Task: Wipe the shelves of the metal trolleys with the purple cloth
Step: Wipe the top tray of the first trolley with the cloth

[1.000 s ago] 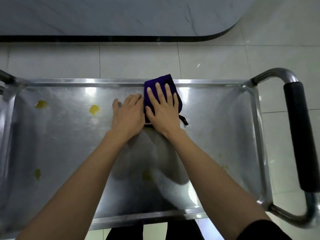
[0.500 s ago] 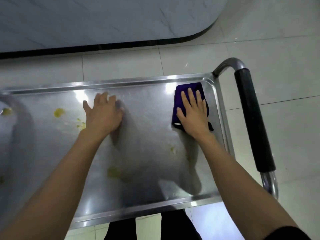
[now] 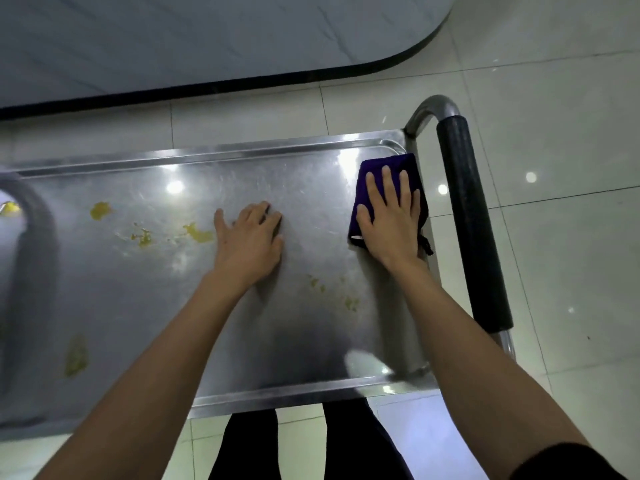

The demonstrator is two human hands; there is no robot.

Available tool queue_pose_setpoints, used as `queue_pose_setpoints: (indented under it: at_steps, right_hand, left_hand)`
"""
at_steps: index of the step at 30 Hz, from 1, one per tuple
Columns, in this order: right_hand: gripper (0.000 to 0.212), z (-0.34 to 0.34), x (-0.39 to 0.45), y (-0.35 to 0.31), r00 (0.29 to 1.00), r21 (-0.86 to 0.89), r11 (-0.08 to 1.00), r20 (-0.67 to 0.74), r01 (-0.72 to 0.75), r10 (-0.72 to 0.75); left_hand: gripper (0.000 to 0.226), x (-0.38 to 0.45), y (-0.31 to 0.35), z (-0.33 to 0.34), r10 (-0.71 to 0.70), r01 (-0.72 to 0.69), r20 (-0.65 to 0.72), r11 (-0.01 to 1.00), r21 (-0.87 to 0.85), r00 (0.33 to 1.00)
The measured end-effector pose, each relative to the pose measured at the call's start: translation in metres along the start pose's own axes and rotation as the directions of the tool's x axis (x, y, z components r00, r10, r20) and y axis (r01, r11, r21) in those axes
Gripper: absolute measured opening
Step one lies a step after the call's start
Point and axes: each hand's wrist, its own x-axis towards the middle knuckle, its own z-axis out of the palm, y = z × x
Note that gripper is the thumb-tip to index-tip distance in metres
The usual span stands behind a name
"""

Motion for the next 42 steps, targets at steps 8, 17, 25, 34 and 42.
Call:
queue_pose_setpoints:
  at_steps: [8,17,25,34,42]
  right_hand:
    - [0.062,0.007,-0.015,-0.048,0.998,0.018,1.0,0.05,0.022,-0.023]
    - [0.063,0.021,-0.039,-0.132,0.997,0.007,0.998,0.057,0.06,-0.06]
    - [0.062,0.056,-0.051,-0.254,0.98,-0.002,0.98,0.02,0.198,-0.198]
    - [0.063,0.065,-0.053,-0.287,0.952,0.041,0.954,0.06,0.298,-0.3]
    - [0.064,0.048,-0.064,-0.222,0.966,0.079,0.966,0.066,0.247,-0.252]
  left_hand:
    - [0.051,-0.003,-0.016,0.0,0.067,-0.066,0.033,0.997,-0.034,0.997]
    - [0.045,-0.062,-0.116,0.013,-0.026,0.017,-0.095,0.996,-0.09,0.995]
    - [0.046,-0.079,-0.178,0.021,-0.08,0.062,-0.183,0.993,-0.101,0.98]
    - [0.056,-0.082,-0.187,0.034,-0.007,-0.019,-0.267,0.995,-0.094,0.964]
    - [0.047,-0.083,-0.133,0.03,0.095,-0.099,-0.25,0.995,-0.006,0.964]
